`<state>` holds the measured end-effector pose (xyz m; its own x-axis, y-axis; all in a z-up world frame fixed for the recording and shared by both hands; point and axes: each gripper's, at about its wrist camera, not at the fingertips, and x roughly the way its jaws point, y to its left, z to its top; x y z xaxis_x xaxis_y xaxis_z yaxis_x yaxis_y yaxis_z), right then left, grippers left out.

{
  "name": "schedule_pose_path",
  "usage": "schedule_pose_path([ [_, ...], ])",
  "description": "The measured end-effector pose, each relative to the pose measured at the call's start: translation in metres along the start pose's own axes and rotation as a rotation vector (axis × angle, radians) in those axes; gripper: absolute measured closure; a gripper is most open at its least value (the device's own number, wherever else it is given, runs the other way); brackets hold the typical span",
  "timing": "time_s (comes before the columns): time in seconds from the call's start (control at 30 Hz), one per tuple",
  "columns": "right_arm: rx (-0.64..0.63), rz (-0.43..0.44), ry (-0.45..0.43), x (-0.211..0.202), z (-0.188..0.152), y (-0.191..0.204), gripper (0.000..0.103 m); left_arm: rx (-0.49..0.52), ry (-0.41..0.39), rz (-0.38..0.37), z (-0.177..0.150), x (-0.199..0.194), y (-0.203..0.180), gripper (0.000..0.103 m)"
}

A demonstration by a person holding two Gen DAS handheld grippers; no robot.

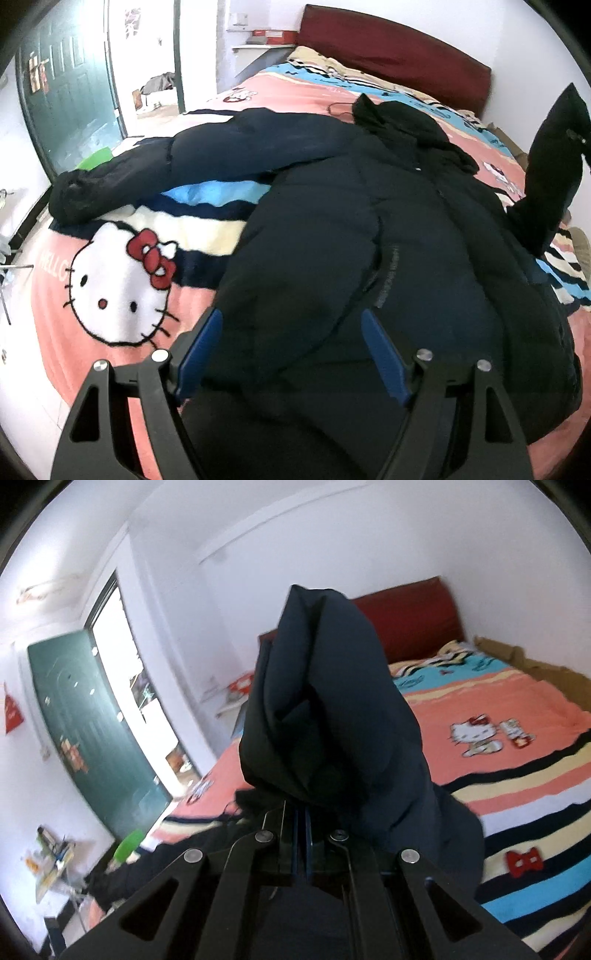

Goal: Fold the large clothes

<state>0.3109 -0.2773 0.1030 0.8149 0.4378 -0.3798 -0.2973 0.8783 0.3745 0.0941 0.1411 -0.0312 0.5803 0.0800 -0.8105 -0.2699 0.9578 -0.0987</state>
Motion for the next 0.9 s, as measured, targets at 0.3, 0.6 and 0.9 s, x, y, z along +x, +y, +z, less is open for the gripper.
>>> schedule_pose_path([
  [0.3, -0.071, 0.047, 0.162, 0.041, -0.068, 0.041, 0.100, -0.045, -0.025, 0.012, 0.000, -0.004, 0.020, 0.026],
  [0.6, -0.154, 0.042, 0.408, 0.097, -0.152, 0.073, 0.099, -0.068, -0.056, 0.037, 0.002, -0.013, 0.034, 0.026],
  [0.9, -0.245, 0.027, 0.530, 0.109, -0.180, 0.082, 0.096, -0.061, -0.099, -0.004, 0.007, -0.034, 0.021, 0.026],
])
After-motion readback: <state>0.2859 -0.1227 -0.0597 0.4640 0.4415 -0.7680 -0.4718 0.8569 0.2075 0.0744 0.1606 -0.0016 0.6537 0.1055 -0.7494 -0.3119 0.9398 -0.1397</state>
